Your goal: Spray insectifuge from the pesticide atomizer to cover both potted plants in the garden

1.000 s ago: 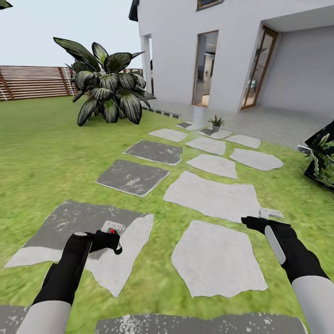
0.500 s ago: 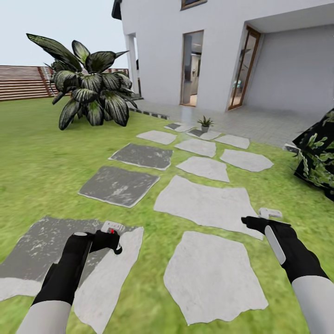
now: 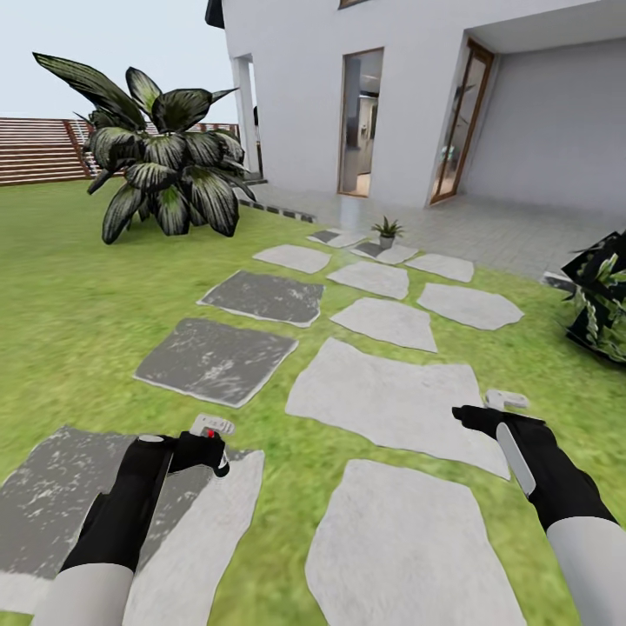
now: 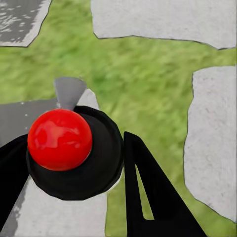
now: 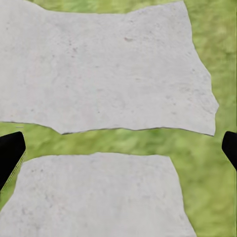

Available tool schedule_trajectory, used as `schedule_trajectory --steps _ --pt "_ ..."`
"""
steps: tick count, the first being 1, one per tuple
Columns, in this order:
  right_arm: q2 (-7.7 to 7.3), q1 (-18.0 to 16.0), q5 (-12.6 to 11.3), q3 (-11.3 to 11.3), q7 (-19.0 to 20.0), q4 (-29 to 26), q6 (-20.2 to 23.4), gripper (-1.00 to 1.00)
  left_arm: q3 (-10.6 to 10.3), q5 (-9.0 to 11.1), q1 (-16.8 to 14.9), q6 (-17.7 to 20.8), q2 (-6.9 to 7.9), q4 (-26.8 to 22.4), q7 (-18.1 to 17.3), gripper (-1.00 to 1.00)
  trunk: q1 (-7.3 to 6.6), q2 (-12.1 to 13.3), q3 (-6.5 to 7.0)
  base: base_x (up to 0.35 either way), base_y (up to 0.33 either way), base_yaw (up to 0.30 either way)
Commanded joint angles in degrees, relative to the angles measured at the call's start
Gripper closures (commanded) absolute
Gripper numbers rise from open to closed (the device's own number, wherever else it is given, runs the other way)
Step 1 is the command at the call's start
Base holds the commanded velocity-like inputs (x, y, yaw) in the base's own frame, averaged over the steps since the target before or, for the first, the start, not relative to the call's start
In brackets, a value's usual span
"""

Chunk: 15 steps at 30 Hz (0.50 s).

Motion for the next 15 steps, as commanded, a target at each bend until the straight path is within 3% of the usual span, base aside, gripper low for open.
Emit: schedule_trajectory --steps 1,15 --pt "-0.02 0.0 -0.6 0.1 -0.5 -0.1 0.2 -1.00 0.2 -0.5 0.0 0.1 -0.07 -0.1 -0.6 1.00 0.03 0.0 -0.05 0.346 0.000 0.000" --pt "-0.02 0.0 -0.6 0.1 -0.5 -0.1 0.2 -1.00 0.2 -0.5 0.0 0.1 -0.07 -0.1 -0.6 1.00 0.03 0.0 -0.05 0.346 0.000 0.000"
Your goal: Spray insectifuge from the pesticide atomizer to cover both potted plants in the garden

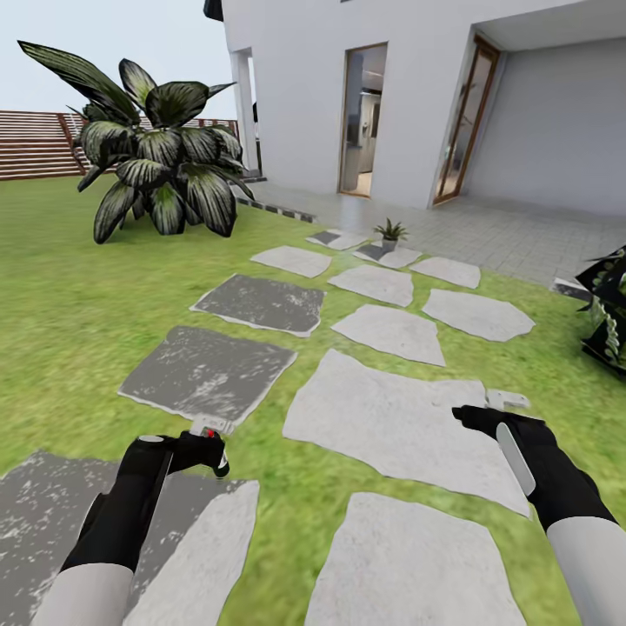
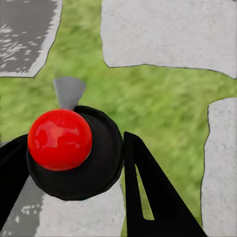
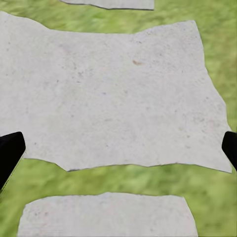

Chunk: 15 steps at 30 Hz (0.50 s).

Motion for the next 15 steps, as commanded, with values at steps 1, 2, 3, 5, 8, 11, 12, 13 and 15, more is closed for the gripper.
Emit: schedule_trajectory --steps 1,2,3,5,8,11,12,13,15 --pt "-0.02 0.0 -0.6 0.1 -0.5 -0.1 0.2 -1.00 0.2 -0.5 0.0 0.1 -0.07 -0.1 -0.6 1.00 0.03 0.0 -0.05 0.346 0.000 0.000" --pt "-0.02 0.0 -0.6 0.1 -0.5 -0.1 0.2 -1.00 0.2 -0.5 0.0 0.1 -0.07 -0.1 -0.6 1.00 0.03 0.0 -0.05 0.346 0.000 0.000" --pt "-0.02 0.0 -0.6 0.1 -0.5 -0.1 0.2 -1.00 0.2 -0.5 0.0 0.1 -0.07 -0.1 -0.6 1.00 0.03 0.0 -0.05 0.346 0.000 0.000" --pt "-0.02 0.0 -0.6 0.1 -0.5 -0.1 0.2 -1.00 0.2 -0.5 0.0 0.1 -0.07 -0.1 -0.6 1.00 0.03 0.0 -0.05 0.346 0.000 0.000" --pt "-0.02 0.0 -0.6 0.1 -0.5 -0.1 0.2 -1.00 0.2 -0.5 0.0 0.1 -0.07 -0.1 -0.6 1.00 0.03 0.0 -0.05 0.346 0.000 0.000" --pt "-0.02 0.0 -0.6 0.1 -0.5 -0.1 0.2 -1.00 0.2 -0.5 0.0 0.1 -0.07 -0.1 -0.6 1.00 0.03 0.0 -0.05 0.346 0.000 0.000" --pt "-0.04 0.0 -0.6 0.1 -0.5 -0.1 0.2 -1.00 0.2 -0.5 0.0 0.1 -0.07 -0.1 -0.6 1.00 0.03 0.0 -0.05 0.346 0.000 0.000" --pt "-0.03 0.0 -0.6 0.1 -0.5 -0.1 0.2 -1.00 0.2 -0.5 0.0 0.1 -0.07 -0.1 -0.6 1.00 0.03 0.0 -0.05 0.346 0.000 0.000" --pt "-0.02 0.0 -0.6 0.1 -0.5 -0.1 0.2 -1.00 0.2 -0.5 0.0 0.1 -0.07 -0.1 -0.6 1.00 0.03 0.0 -0.05 0.346 0.000 0.000"
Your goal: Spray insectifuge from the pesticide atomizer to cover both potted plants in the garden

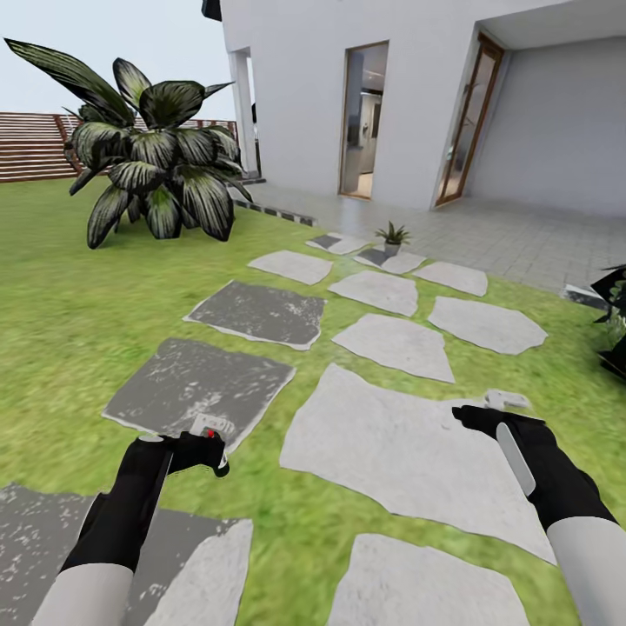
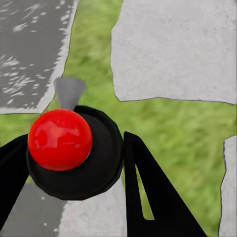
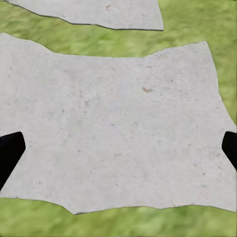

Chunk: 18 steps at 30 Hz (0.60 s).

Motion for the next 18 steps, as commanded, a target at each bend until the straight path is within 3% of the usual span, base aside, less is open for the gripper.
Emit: schedule_trajectory --steps 1,18 --pt "-0.02 0.0 -0.6 0.1 -0.5 -0.1 0.2 -1.00 0.2 -0.5 0.0 0.1 -0.07 -0.1 -0.6 1.00 0.03 0.0 -0.05 0.347 0.000 0.000" --pt "-0.03 0.0 -0.6 0.1 -0.4 -0.1 0.2 -1.00 0.2 -0.5 0.0 0.1 -0.07 -0.1 -0.6 1.00 0.03 0.0 -0.05 0.346 0.000 0.000"
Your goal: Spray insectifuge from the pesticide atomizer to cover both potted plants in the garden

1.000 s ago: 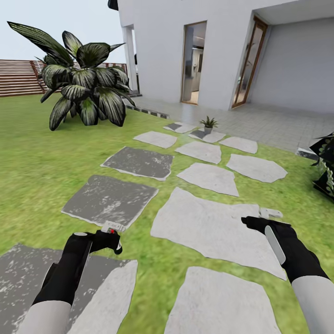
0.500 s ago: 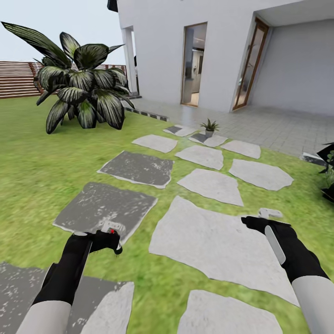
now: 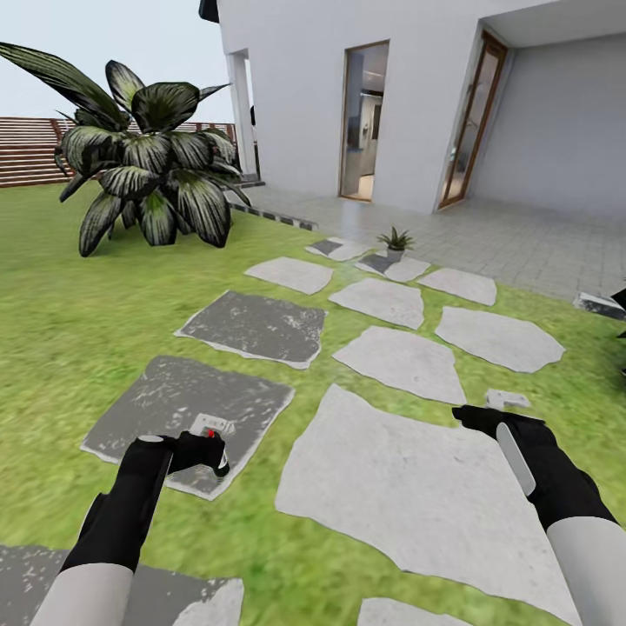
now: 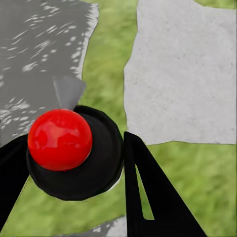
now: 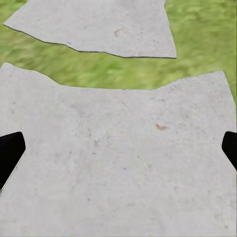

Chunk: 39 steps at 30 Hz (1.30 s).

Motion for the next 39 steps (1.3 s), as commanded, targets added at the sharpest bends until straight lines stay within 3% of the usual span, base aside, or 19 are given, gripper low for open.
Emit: schedule_trajectory --steps 1,39 --pt "-0.03 0.0 -0.6 0.1 -0.5 -0.1 0.2 -1.00 0.2 -0.5 0.0 0.1 -0.07 -0.1 -0.6 1.00 0.03 0.0 -0.05 0.346 0.000 0.000" --pt "-0.01 0.0 -0.6 0.1 -0.5 -0.2 0.2 -1.00 0.2 -0.5 0.0 0.1 -0.07 -0.1 -0.6 1.00 0.03 0.0 -0.05 0.347 0.000 0.000"
